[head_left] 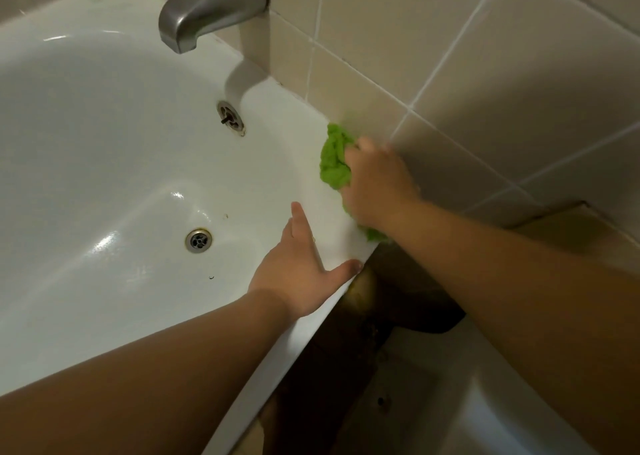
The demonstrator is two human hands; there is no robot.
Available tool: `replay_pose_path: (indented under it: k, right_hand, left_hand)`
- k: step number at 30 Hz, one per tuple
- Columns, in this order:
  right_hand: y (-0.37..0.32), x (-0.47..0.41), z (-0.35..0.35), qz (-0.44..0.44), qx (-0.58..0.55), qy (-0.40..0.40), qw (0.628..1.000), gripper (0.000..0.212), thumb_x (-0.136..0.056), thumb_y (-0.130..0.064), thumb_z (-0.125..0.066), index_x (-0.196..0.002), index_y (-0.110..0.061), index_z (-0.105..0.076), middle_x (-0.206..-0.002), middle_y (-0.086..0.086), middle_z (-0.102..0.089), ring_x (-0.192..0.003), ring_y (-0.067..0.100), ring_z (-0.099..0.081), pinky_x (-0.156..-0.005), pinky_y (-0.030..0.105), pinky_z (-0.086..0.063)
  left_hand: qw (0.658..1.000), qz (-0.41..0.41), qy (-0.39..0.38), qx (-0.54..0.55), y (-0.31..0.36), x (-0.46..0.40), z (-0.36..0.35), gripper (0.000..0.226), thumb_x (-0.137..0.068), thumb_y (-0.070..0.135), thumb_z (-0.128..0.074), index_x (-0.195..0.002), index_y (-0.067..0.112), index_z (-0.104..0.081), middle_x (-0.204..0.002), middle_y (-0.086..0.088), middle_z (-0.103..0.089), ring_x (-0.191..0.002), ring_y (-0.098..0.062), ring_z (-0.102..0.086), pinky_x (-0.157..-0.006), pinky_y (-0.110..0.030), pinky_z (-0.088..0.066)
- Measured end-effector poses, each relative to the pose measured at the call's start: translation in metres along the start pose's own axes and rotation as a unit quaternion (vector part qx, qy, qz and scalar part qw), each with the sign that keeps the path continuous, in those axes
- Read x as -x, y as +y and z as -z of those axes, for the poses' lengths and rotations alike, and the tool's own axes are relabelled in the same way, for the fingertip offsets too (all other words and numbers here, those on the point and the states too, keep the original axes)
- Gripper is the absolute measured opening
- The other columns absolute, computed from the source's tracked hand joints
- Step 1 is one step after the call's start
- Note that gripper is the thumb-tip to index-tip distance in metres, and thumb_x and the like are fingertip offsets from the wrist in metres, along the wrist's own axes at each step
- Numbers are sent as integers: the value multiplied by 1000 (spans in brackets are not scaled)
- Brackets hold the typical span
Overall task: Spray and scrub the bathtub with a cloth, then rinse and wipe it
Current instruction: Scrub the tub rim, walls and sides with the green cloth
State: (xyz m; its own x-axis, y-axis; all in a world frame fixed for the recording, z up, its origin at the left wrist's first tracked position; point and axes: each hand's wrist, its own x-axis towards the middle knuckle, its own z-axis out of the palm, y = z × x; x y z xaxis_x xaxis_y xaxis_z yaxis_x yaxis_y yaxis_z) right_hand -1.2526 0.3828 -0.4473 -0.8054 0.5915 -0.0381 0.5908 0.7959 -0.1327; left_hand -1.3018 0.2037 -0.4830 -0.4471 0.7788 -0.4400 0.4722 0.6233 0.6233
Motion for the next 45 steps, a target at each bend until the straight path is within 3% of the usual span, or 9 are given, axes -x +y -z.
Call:
replay_pose_path:
  k: [4,7,12,15,19,27,35,42,45]
  right_hand:
    - [1,52,-1,0,-20,1,1000,24,-96,-23,-59,-119,-14,-58,-123,7,-51,-110,29,-50,-93,41,-44]
    - [-8,7,-7,-6,-7,20,1000,19,-92,-14,-56,-111,-12,-59,-117,10,-54,-106,33,-53,-87,39,-40]
    - [-42,-75,-7,19,34,1,999,35,-96,-14,-51,-130,-19,-53,-136,6,-49,-125,30,-46,-106,41,-38]
    - [-18,-41,-4,14,31,36,999,29,-93,-16,-53,-122,-14,-58,-126,11,-54,-115,34,-51,-101,42,-43]
    - [25,36,2,-27,37,9,999,28,-97,-27,-53,-121,-12,-56,-126,13,-52,-112,34,-50,-92,44,-43]
    - [-29,-53,-18,-1,12,53,999,20,-94,-17,-50,-113,-13,-58,-120,12,-55,-109,34,-51,-93,41,-42]
    - [7,53,-20,-67,-68,90,991,24,-87,-35,-69,-93,-15,-57,-102,9,-55,-94,29,-49,-81,43,-46]
    - [-14,-17,-27,-30,-56,109,992,27,-86,-31,-66,-85,-20,-42,-94,3,-45,-95,30,-50,-84,40,-42]
    - [-15,-5,-27,-53,-68,114,990,26,-86,-33,-64,-85,-20,-41,-98,7,-51,-97,31,-50,-85,44,-44]
  left_hand:
    - [1000,3,2,-4,1,0,-1,131,-77,88,-55,-159,24,26,-172,-1,-11,-144,-27,-44,-109,-38,-44]
    - [1000,2,8,-4,2,-1,0,130,-78,86,-56,-159,24,24,-173,-2,-10,-145,-28,-43,-108,-37,-43]
    - [1000,7,4,4,4,0,2,129,-79,83,-59,-159,26,26,-173,1,-12,-147,-28,-41,-107,-37,-44]
    - [1000,4,0,4,2,0,2,129,-80,84,-58,-159,26,25,-172,0,-12,-146,-28,-41,-108,-38,-44]
    - [1000,10,2,9,2,0,2,128,-80,85,-57,-160,24,23,-172,-1,-12,-145,-29,-42,-110,-39,-42]
    - [1000,17,9,18,4,-4,1,127,-80,85,-56,-160,27,23,-172,1,-14,-146,-29,-42,-108,-38,-45]
    - [999,3,8,37,1,-4,1,131,-76,88,-58,-161,25,20,-171,-1,-17,-147,-27,-40,-112,-38,-41]
    - [999,10,1,44,1,-5,2,129,-78,85,-59,-159,29,24,-173,2,-13,-149,-27,-38,-111,-36,-42]
    - [999,4,1,47,0,-5,2,129,-77,87,-58,-159,29,24,-172,2,-13,-148,-27,-39,-109,-35,-42]
